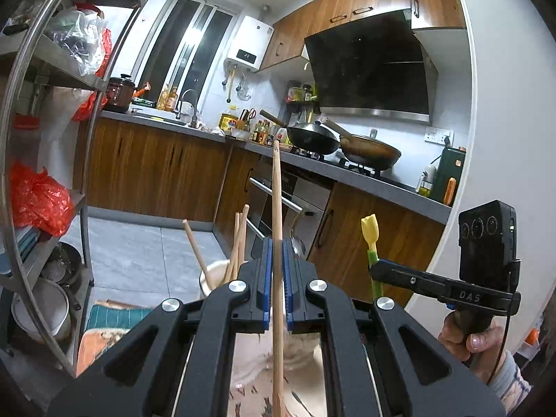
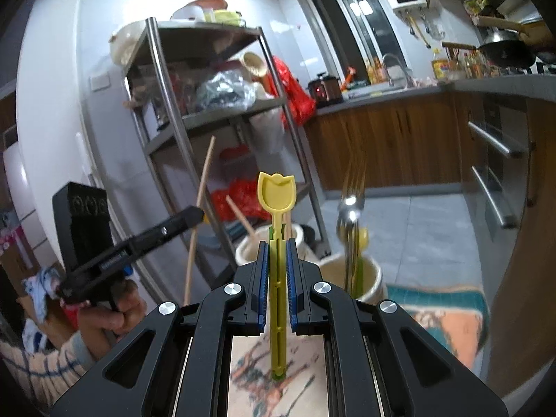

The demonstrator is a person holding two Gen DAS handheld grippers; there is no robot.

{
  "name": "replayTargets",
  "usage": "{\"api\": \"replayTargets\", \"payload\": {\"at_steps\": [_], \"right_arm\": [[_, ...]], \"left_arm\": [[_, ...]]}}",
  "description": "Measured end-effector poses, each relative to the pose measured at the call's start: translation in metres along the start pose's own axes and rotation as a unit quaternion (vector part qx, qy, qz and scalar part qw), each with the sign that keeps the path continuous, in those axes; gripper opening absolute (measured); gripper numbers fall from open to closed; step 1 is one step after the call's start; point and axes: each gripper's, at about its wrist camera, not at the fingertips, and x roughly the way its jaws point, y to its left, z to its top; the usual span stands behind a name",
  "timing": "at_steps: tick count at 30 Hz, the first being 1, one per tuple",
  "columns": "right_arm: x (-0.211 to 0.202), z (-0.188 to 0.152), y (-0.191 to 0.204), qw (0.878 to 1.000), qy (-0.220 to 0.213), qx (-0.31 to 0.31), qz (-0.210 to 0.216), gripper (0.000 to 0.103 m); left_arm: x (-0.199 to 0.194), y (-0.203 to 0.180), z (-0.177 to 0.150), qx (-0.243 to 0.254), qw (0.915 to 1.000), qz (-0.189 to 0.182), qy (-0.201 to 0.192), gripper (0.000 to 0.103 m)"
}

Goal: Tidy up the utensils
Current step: 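Lift the chopstick and yellow utensil over the ceramic holder with both tools, then lower the chopstick into the tall pot while the right tool lowers the yellow utensil into the short pot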

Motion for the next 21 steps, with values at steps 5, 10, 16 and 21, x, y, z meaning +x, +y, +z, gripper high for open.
{"api": "replayTargets", "payload": {"at_steps": [5,10,16,21], "right_arm": [[0.015,0.014,-0.009,1.000,-0.015,0.001,-0.009,0.011],[0.028,0.023,-0.018,0.999,-0.028,-0.001,-0.017,0.011],[0.036,0.020,-0.028,0.998,-0.044,0.012,-0.031,0.011],[0.049,0.010,-0.028,0.998,-0.042,0.000,-0.048,0.011]], "left_arm": [[0.016,0.003,0.013,-0.003,0.9998,0.012,-0.017,0.005],[0.028,0.005,0.031,-0.010,0.9983,0.019,-0.055,0.005],[0.037,0.008,0.035,-0.015,0.9932,0.048,-0.105,0.005],[0.049,0.005,0.022,-0.011,0.9905,0.055,-0.126,0.005]]}}
